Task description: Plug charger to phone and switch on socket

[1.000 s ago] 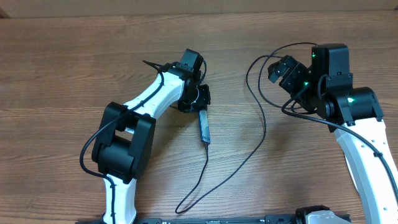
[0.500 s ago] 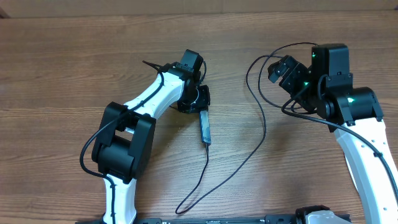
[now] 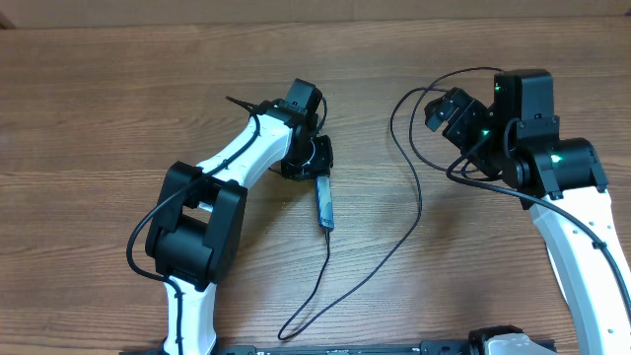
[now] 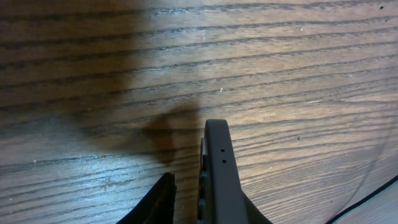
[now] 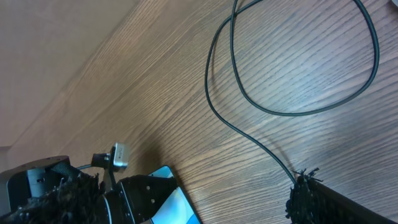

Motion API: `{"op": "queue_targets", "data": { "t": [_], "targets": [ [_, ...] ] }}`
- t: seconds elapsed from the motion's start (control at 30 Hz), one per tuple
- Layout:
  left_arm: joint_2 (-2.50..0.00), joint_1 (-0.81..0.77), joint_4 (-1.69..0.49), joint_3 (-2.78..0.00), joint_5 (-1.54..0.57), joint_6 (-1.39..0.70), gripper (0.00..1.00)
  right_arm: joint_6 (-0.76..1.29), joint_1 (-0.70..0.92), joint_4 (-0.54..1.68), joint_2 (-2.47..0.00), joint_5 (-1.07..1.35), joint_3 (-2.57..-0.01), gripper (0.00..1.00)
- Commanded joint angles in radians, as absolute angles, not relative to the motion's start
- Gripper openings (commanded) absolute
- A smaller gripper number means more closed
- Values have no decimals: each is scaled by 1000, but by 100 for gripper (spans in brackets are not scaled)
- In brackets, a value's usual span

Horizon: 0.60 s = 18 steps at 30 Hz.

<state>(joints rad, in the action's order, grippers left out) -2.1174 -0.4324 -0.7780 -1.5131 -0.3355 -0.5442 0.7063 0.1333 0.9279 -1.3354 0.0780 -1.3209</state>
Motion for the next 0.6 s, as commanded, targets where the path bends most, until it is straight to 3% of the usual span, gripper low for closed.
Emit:
{"op": "queue_targets", "data": {
  "t": [0.0, 0.57],
  "targets": [
    [-2121, -441, -781, -1509, -340, -547, 25, 698, 135, 922, -1338, 72, -1329, 100],
    [-2121, -441, -781, -1509, -340, -547, 27, 698, 135, 923, -1338, 72, -1329, 99]
  ]
}}
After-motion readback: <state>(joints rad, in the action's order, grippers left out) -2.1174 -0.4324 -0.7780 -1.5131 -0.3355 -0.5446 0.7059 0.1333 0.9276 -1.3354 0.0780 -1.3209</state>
